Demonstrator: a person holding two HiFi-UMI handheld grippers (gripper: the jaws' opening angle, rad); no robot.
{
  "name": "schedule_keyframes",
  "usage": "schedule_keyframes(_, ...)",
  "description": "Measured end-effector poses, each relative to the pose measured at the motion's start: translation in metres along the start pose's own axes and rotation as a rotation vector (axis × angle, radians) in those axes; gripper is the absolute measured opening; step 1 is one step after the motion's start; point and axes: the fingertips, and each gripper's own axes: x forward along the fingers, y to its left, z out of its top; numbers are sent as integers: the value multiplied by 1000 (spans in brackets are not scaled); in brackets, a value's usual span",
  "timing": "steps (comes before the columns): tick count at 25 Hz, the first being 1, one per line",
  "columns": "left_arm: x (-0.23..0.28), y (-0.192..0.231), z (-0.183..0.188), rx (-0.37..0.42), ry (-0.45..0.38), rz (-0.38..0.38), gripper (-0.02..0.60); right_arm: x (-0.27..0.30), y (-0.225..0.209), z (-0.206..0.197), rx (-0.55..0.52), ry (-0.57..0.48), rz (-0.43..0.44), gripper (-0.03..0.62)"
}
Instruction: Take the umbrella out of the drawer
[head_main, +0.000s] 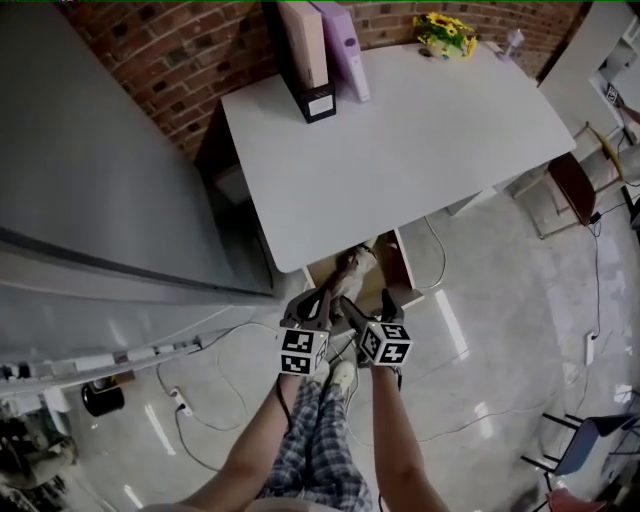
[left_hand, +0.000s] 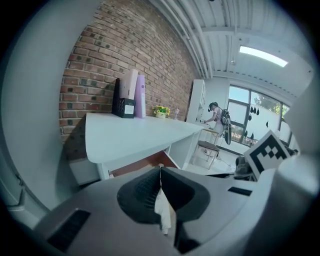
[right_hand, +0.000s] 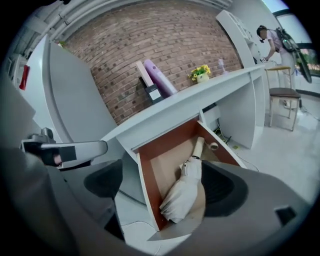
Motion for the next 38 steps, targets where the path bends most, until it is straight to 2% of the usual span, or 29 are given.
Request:
schedule_keyframes(9, 46, 20, -23, -49, 32, 17, 26, 71, -32, -28, 95, 125, -61, 495)
schedule_keyframes(13, 57, 24, -32, -54, 34, 17, 26, 92, -38, -39, 100, 179, -89, 494)
schedule_keyframes(17, 63, 28, -46, -57, 27, 26, 26, 110, -51, -50, 176, 195, -99, 494)
schedule_keyframes(21, 65, 36, -55, -66, 15, 31, 26, 130, -57, -63, 136, 252, -127, 495)
schedule_keyframes(29, 75, 45, -64, -48, -18, 26, 26, 165, -81, -94, 139, 332, -172, 494)
schedule_keyframes(34, 82, 47, -70, -42, -21, 15, 26, 180, -83, -122, 178, 439, -190, 494)
schedule_keyframes(35, 83, 47, -71, -41, -21, 11, 26, 182, -84, -126, 167, 449, -197, 490)
schedule_keyframes(38, 84, 46, -71, -43, -23, 1, 26, 184, -89, -131, 151, 453, -222, 419)
